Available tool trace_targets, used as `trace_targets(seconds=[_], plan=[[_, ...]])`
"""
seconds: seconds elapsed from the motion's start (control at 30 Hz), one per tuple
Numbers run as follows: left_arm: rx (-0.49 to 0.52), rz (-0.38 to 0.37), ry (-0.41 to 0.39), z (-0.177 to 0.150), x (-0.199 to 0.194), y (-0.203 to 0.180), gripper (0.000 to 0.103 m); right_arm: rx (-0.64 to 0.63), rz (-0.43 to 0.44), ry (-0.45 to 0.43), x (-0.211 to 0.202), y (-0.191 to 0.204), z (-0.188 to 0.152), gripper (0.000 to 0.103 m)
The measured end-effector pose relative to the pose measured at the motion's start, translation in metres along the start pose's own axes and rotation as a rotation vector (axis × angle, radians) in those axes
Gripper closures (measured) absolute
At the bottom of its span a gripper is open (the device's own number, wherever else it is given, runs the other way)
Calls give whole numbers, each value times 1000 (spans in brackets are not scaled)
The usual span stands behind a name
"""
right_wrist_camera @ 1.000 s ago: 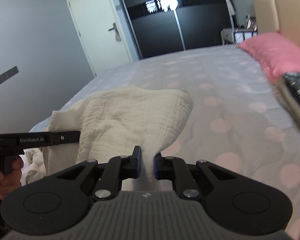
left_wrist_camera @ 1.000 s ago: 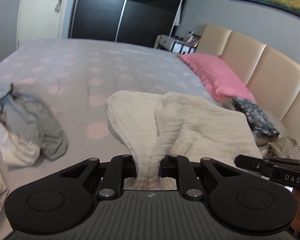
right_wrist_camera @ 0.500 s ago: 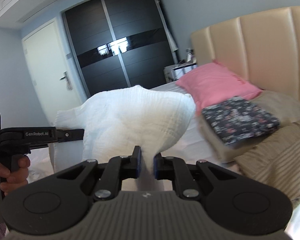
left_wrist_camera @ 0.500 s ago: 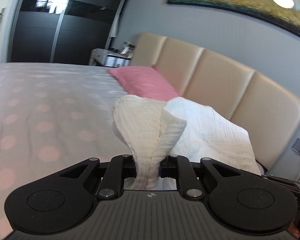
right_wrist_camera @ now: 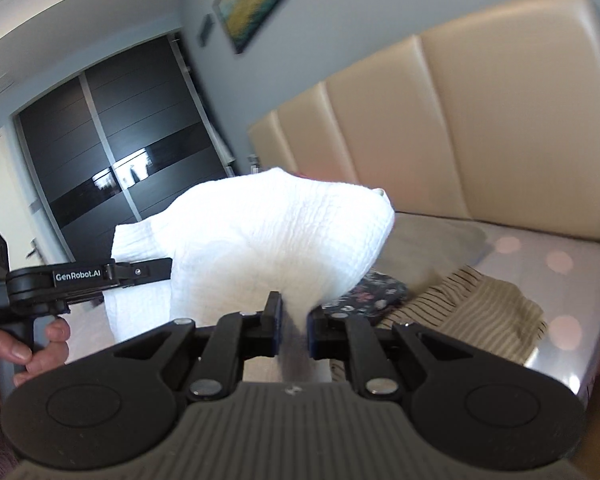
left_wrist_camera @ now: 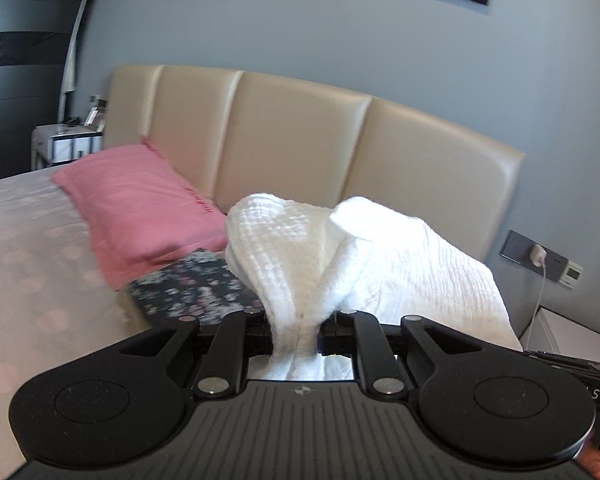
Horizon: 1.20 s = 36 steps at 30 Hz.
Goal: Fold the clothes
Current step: 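Grasp the folded shirt with both grippers and carry it toward the headboard, then lower the shirt onto the striped clothes stack and open both grippers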
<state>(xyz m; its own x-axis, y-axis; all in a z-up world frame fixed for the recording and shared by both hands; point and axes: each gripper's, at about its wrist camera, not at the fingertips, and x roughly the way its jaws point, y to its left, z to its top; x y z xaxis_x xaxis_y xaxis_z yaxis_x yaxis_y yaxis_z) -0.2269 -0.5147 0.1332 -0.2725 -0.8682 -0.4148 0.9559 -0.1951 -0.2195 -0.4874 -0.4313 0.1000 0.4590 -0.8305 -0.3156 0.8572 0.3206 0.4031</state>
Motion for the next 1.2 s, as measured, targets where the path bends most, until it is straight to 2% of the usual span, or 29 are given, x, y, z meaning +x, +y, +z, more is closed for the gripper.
trace_targets(seconds=[0.13, 0.37, 0.5, 0.7, 0.9, 1.0, 1.1, 1.13, 1.2], plan=[[49, -43, 32, 7, 39, -12, 91, 76, -59, 4, 1, -25, 7, 89], [137, -124, 105, 12, 106, -41, 91, 74, -202, -36, 13, -59, 6, 89], [142, -147, 154, 11, 155, -44, 91, 110, -256, -45, 37, -83, 6, 89], [116, -173, 225, 5, 222, -38, 91, 100, -354, -80, 79, -115, 3, 89], [52, -193, 291, -12, 278, -28, 90, 161, -421, -38, 110, -143, -1, 89], [3, -191, 325, -25, 298, -21, 88, 172, -463, 13, 127, -154, -8, 89], [-15, -168, 336, -35, 307, -15, 81, 247, -482, 85, 141, -174, -12, 88], [-19, -155, 334, -37, 307, -12, 80, 284, -486, 110, 144, -181, -14, 87], [-34, -121, 322, -33, 302, -7, 75, 337, -506, 139, 147, -189, -14, 77]])
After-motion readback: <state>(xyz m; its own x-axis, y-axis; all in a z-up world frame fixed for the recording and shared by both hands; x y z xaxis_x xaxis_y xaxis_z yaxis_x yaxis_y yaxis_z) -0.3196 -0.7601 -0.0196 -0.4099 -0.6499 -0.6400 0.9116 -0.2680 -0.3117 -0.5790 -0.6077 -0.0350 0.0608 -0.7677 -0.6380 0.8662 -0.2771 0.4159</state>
